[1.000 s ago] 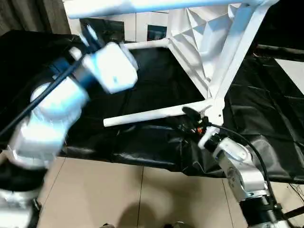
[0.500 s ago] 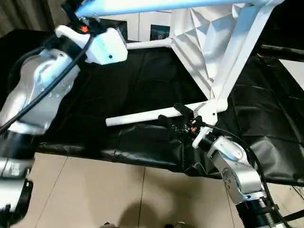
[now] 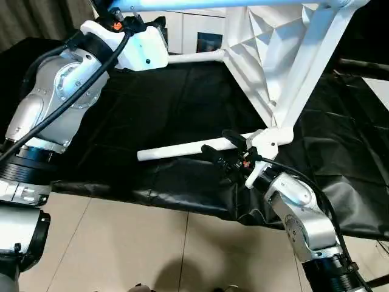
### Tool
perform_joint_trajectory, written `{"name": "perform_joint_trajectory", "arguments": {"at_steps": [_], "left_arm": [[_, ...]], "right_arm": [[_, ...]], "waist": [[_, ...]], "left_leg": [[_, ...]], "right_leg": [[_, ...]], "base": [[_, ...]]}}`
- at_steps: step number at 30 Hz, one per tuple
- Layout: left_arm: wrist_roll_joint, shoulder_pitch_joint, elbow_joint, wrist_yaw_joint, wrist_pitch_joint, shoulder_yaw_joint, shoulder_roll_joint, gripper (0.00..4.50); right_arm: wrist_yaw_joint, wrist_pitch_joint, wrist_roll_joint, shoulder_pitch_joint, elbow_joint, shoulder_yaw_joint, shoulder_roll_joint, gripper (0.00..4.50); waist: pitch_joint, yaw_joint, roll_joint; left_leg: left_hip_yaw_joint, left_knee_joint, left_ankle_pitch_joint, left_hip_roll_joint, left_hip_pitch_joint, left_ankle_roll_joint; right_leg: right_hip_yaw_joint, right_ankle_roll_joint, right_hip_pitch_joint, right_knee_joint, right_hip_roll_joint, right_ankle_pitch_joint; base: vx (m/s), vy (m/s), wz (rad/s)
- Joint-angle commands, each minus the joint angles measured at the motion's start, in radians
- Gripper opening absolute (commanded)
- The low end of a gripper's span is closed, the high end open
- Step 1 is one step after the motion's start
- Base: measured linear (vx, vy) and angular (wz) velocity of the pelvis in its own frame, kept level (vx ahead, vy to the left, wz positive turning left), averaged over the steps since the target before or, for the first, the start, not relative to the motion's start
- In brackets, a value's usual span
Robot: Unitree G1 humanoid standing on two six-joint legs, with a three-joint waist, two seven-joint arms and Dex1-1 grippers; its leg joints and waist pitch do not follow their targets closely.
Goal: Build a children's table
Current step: Flip table
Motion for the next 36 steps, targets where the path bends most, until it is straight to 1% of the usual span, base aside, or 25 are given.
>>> {"name": "perform_joint_trajectory", "arguments": {"at_steps": [1, 2, 4, 5, 6, 8, 11, 12, 14, 16, 17, 21, 22, 25, 27, 29, 30, 31, 32, 34, 35, 36], "left_arm": [[-0.003, -0.017, 0.019, -0.008, -0.001, 0.005, -0.009, 3.21], [0.003, -0.017, 0.023, -0.003, 0.011, 0.009, -0.008, 3.15], [0.026, -0.022, 0.033, 0.017, 0.046, 0.018, 0.0, 3.08], [0.03, -0.025, 0.038, 0.022, 0.054, 0.022, 0.002, 2.94], [0.031, -0.027, 0.041, 0.024, 0.059, 0.024, 0.003, 2.79], [0.043, -0.034, 0.052, 0.029, 0.073, 0.025, 0.01, 2.66], [0.058, -0.043, 0.073, 0.023, 0.088, 0.022, 0.017, 2.34], [0.064, -0.044, 0.08, 0.027, 0.094, 0.022, 0.018, 2.25], [0.067, -0.044, 0.088, 0.024, 0.106, 0.022, 0.018, 2.21], [0.06, -0.041, 0.094, 0.015, 0.129, 0.027, 0.016, 2.14], [0.056, -0.04, 0.094, 0.013, 0.132, 0.029, 0.015, 1.98], [0.042, -0.036, 0.08, 0.01, 0.135, 0.037, 0.011, 1.9], [0.039, -0.035, 0.078, 0.007, 0.137, 0.037, 0.009, 1.87], [0.006, -0.021, 0.056, -0.016, 0.156, 0.049, -0.01, 1.82], [-0.041, -0.006, 0.029, -0.045, 0.197, 0.071, -0.036, 1.81], [-0.059, 0.001, 0.017, -0.055, 0.219, 0.082, -0.048, 1.81], [-0.106, 0.016, -0.005, -0.062, 0.27, 0.113, -0.078, 1.81], [-0.106, 0.016, -0.005, -0.062, 0.27, 0.113, -0.078, 1.81], [-0.133, 0.024, -0.018, -0.059, 0.302, 0.135, -0.098, 1.81], [-0.185, 0.038, -0.047, -0.041, 0.369, 0.188, -0.139, 1.81], [-0.197, 0.041, -0.058, -0.039, 0.388, 0.207, -0.152, 1.81], [-0.215, 0.042, -0.069, -0.031, 0.407, 0.229, -0.167, 1.82]], "right_arm": [[-0.011, 0.015, -0.023, 0.015, -0.017, 0.006, -0.007, 3.48], [-0.013, 0.015, -0.028, 0.014, -0.016, 0.009, -0.008, 3.48], [-0.017, 0.018, -0.037, 0.013, -0.017, 0.013, -0.009, 3.48], [-0.02, 0.021, -0.039, 0.012, -0.017, 0.014, -0.009, 3.48], [-0.021, 0.023, -0.041, 0.011, -0.017, 0.015, -0.009, 3.48], [-0.026, 0.025, -0.048, 0.009, -0.016, 0.018, -0.011, 3.48], [-0.029, 0.028, -0.059, 0.009, -0.016, 0.025, -0.015, 3.48], [-0.029, 0.029, -0.061, 0.009, -0.016, 0.026, -0.015, 3.48], [-0.032, 0.031, -0.068, 0.008, -0.015, 0.028, -0.015, 3.48], [-0.038, 0.03, -0.077, 0.007, -0.013, 0.034, -0.015, 3.48], [-0.039, 0.03, -0.078, 0.007, -0.014, 0.034, -0.014, 3.48], [-0.042, 0.032, -0.077, 0.009, -0.021, 0.036, -0.014, 3.48], [-0.042, 0.032, -0.078, 0.009, -0.021, 0.036, -0.014, 3.48], [-0.042, 0.029, -0.084, 0.01, -0.019, 0.035, -0.013, 3.48], [-0.043, 0.029, -0.087, 0.012, -0.02, 0.034, -0.011, 3.48], [-0.044, 0.029, -0.087, 0.013, -0.021, 0.034, -0.01, 3.48], [-0.044, 0.032, -0.084, 0.018, -0.027, 0.035, -0.008, 3.48], [-0.044, 0.032, -0.084, 0.018, -0.027, 0.035, -0.008, 3.48], [-0.044, 0.033, -0.083, 0.022, -0.03, 0.037, -0.007, 3.48], [-0.042, 0.036, -0.081, 0.032, -0.035, 0.041, -0.006, 3.48], [-0.041, 0.037, -0.082, 0.036, -0.036, 0.042, -0.006, 3.48], [-0.04, 0.038, -0.081, 0.04, -0.036, 0.043, -0.006, 3.48]], "waist": [[-0.066, -0.002, 0.028], [-0.066, -0.002, 0.028], [-0.065, -0.002, 0.028], [-0.064, -0.003, 0.025], [-0.064, -0.002, 0.026], [-0.062, -0.003, 0.026], [-0.062, -0.003, 0.025], [-0.062, -0.003, 0.025], [-0.062, -0.003, 0.027], [-0.063, -0.002, 0.027], [-0.062, -0.001, 0.029], [-0.062, 0.001, 0.026], [-0.062, 0.001, 0.027], [-0.061, 0.001, 0.028], [-0.06, 0.003, 0.027], [-0.061, 0.004, 0.028], [-0.06, 0.005, 0.028], [-0.06, 0.005, 0.028], [-0.061, 0.008, 0.027], [-0.061, 0.011, 0.025], [-0.062, 0.014, 0.025], [-0.064, 0.02, 0.025]], "left_leg": [[-0.012, -0.094, -0.229, 0.024, 0.01, -0.056], [-0.013, -0.094, -0.229, 0.024, 0.008, -0.058], [-0.013, -0.095, -0.236, 0.024, 0.009, -0.059], [-0.013, -0.094, -0.247, 0.023, 0.008, -0.059], [-0.013, -0.094, -0.254, 0.022, 0.009, -0.058], [-0.015, -0.095, -0.266, 0.022, 0.009, -0.06], [-0.017, -0.096, -0.277, 0.023, 0.011, -0.061], [-0.017, -0.096, -0.277, 0.023, 0.009, -0.061], [-0.018, -0.097, -0.271, 0.024, 0.008, -0.061], [-0.016, -0.096, -0.267, 0.024, 0.01, -0.062], [-0.016, -0.096, -0.269, 0.024, 0.01, -0.061], [-0.015, -0.095, -0.263, 0.024, 0.009, -0.057], [-0.015, -0.095, -0.261, 0.024, 0.008, -0.057], [-0.016, -0.096, -0.258, 0.024, 0.007, -0.058], [-0.013, -0.094, -0.254, 0.024, 0.009, -0.055], [-0.012, -0.093, -0.248, 0.024, 0.009, -0.052], [-0.012, -0.094, -0.233, 0.024, 0.005, -0.048], [-0.011, -0.093, -0.227, 0.024, 0.005, -0.047], [-0.01, -0.091, -0.216, 0.023, 0.006, -0.043], [-0.008, -0.09, -0.198, 0.022, 0.002, -0.032], [-0.008, -0.09, -0.19, 0.022, 0.001, -0.029], [-0.007, -0.087, -0.169, 0.02, 0.0, -0.017]], "right_leg": [[0.031, -0.171, 0.051, -0.06, -0.055, -0.208], [0.031, -0.17, 0.052, -0.059, -0.056, -0.207], [0.031, -0.167, 0.052, -0.06, -0.056, -0.219], [0.031, -0.161, 0.051, -0.063, -0.055, -0.241], [0.032, -0.155, 0.05, -0.065, -0.057, -0.265], [0.032, -0.145, 0.048, -0.067, -0.057, -0.298], [0.032, -0.142, 0.046, -0.068, -0.056, -0.306], [0.032, -0.144, 0.047, -0.068, -0.057, -0.304], [0.032, -0.145, 0.048, -0.067, -0.057, -0.293], [0.033, -0.15, 0.046, -0.066, -0.057, -0.284], [0.033, -0.155, 0.045, -0.066, -0.057, -0.282], [0.034, -0.161, 0.047, -0.066, -0.058, -0.275], [0.034, -0.161, 0.047, -0.065, -0.058, -0.277], [0.034, -0.16, 0.048, -0.065, -0.059, -0.285], [0.035, -0.166, 0.046, -0.067, -0.059, -0.29], [0.035, -0.168, 0.046, -0.066, -0.059, -0.289], [0.036, -0.169, 0.049, -0.065, -0.059, -0.281], [0.036, -0.17, 0.049, -0.065, -0.059, -0.278], [0.036, -0.171, 0.049, -0.065, -0.059, -0.274], [0.037, -0.171, 0.052, -0.065, -0.059, -0.266], [0.037, -0.172, 0.053, -0.064, -0.06, -0.267], [0.037, -0.169, 0.054, -0.064, -0.06, -0.272]], "base": [[0.0, 0.0, 0.0], [0.0, 0.0, 0.0], [0.0, 0.0, 0.0], [0.0, 0.0, 0.0], [0.0, 0.0, 0.0], [0.0, 0.0, 0.0], [0.0, 0.0, 0.0], [0.0, 0.0, 0.0], [0.0, 0.0, 0.0], [0.0, 0.0, 0.0], [0.0, 0.0, 0.0], [0.0, 0.0, 0.0], [0.0, 0.0, 0.0], [0.0, 0.0, 0.0], [0.0, 0.0, 0.0], [0.0, 0.0, 0.0], [0.0, 0.0, 0.0], [0.0, 0.0, 0.0], [0.0, 0.0, 0.0], [0.0, 0.0, 0.0], [0.0, 0.0, 0.0], [0.0, 0.0, 0.0]]}}
